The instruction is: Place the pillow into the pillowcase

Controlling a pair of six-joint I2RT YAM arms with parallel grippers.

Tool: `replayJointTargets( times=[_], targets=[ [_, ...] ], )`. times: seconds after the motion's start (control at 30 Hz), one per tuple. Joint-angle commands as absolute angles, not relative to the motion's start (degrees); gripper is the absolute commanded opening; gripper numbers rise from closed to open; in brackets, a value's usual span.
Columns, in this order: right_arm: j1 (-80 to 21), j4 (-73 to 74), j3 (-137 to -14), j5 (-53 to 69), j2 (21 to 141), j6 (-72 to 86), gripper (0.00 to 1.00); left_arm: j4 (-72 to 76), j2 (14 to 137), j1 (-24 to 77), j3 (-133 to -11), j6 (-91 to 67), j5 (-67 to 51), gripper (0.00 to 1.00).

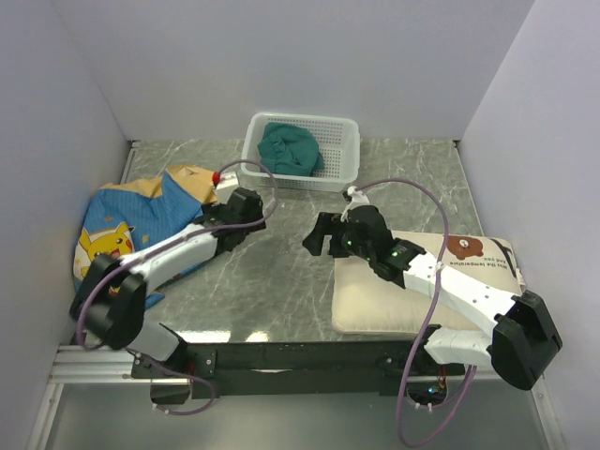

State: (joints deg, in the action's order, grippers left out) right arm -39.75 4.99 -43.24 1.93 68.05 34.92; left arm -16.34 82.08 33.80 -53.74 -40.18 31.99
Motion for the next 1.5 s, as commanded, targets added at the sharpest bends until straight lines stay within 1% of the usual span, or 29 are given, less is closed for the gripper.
replayJointTargets(
  times=[0.0, 0.1, 0.17, 0.27, 0.3, 0.37, 0.4, 0.43, 0.47, 0.57, 0.73, 0.87, 1.03, 1.27, 1.47],
  targets=[
    [-40.25, 1.85, -45.79, 0.09, 66.8, 35.42, 0.93, -19.42, 91.22, 32.96, -57.12, -40.96, 35.51, 0.99],
    [-40.25, 2.37, -44.56, 0.09, 66.01, 35.51, 0.93, -20.74, 95.44, 32.35, -58.7, -41.57, 40.5, 0.98],
    [-40.34, 2.29, -43.69, 0.09, 65.3, 35.6, 0.93, -20.22, 96.15, 31.82, -58.54, -41.57, 42.35, 0.95],
    [-40.43, 1.41, -42.63, 0.09, 65.21, 35.68, 0.93, -17.76, 95.1, 31.12, -57.13, -40.79, 42.89, 0.8],
    [-40.43, 1.06, -42.63, 0.09, 65.48, 35.68, 0.94, -17.06, 95.01, 30.77, -56.95, -40.26, 42.89, 0.63],
    [-40.43, 0.71, -42.89, 0.35, 66.35, 35.51, 0.93, -17.05, 95.27, 30.5, -57.21, -39.64, 42.72, 0.43],
    [-40.52, 0.62, -43.33, 0.53, 66.71, 35.25, 0.93, -16.88, 95.36, 30.5, -57.39, -39.03, 42.11, 0.27],
    [-40.6, 0.53, -43.59, 0.53, 67.32, 35.16, 0.93, -16.79, 95.36, 30.5, -57.48, -38.94, 41.66, 0.18],
    [-40.69, 0.35, -43.85, 0.61, 67.5, 34.98, 0.93, -16.7, 95.1, 30.5, -57.48, -38.76, 41.05, 0.01],
    [-40.78, 0.18, -44.82, 0.79, 68.81, 33.93, 0.93, -16.0, 91.33, 30.85, -56.52, -38.06, 36.58, 0.01],
    [-40.78, -1.84, -47.63, 2.19, 72.68, 30.15, 0.94, -16.61, 79.05, 34.62, -55.02, -34.72, 22.01, 0.01],
    [-40.78, -3.51, -50.44, 3.6, 75.14, 27.95, 0.94, -19.5, 71.64, 38.66, -53.0, -34.63, 15.83, 0.01],
    [-41.66, -4.4, -53.78, 4.31, 75.85, 26.81, 0.94, -19.87, 63.83, 40.16, -47.73, -36.3, 10.38, 0.01],
    [-45.43, -4.04, -54.05, 1.14, 74.62, 27.51, 0.94, -16.53, 60.38, 41.48, -43.16, -37.35, 5.02, 0.01],
    [-47.28, -3.78, -55.28, 0.62, 79.45, 27.95, 0.94, -14.24, 59.59, 45.35, -42.1, -37.44, 3.95, 0.01]
  ],
)
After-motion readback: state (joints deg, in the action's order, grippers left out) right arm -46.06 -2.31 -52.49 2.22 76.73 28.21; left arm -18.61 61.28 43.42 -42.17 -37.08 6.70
